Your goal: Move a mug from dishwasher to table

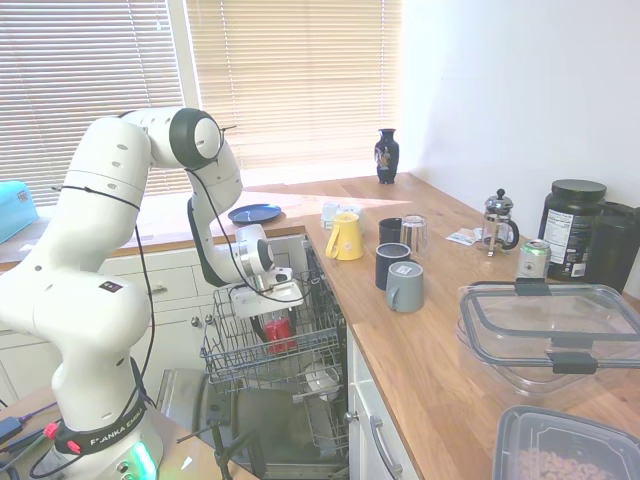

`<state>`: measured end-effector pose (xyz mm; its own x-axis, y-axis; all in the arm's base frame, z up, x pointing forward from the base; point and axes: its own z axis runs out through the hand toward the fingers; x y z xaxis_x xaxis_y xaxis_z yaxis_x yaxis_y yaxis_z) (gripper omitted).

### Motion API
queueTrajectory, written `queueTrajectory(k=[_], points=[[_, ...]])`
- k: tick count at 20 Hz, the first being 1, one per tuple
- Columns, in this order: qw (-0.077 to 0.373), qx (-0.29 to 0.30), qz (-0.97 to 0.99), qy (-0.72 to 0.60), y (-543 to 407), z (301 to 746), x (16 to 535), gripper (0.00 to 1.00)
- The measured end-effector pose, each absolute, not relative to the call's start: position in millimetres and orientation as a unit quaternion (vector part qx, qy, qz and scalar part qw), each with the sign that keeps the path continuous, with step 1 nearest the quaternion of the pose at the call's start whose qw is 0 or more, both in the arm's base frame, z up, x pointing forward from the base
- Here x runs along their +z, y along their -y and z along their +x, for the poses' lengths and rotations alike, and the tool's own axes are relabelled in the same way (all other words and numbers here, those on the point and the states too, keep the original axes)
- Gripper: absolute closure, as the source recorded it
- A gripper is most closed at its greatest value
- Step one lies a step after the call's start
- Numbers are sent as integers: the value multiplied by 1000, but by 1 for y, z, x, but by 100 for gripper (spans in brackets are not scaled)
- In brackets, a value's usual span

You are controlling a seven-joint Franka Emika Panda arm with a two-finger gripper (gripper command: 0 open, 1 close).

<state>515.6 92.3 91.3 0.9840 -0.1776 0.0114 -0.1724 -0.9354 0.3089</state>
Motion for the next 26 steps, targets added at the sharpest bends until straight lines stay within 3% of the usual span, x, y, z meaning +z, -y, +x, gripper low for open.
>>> queueTrajectory(k=[8,9,26], points=[[155,-11,984,84,-84,516,77,0],[153,-10,985,83,-82,516,75,100],[155,-5,986,64,-84,513,62,100]])
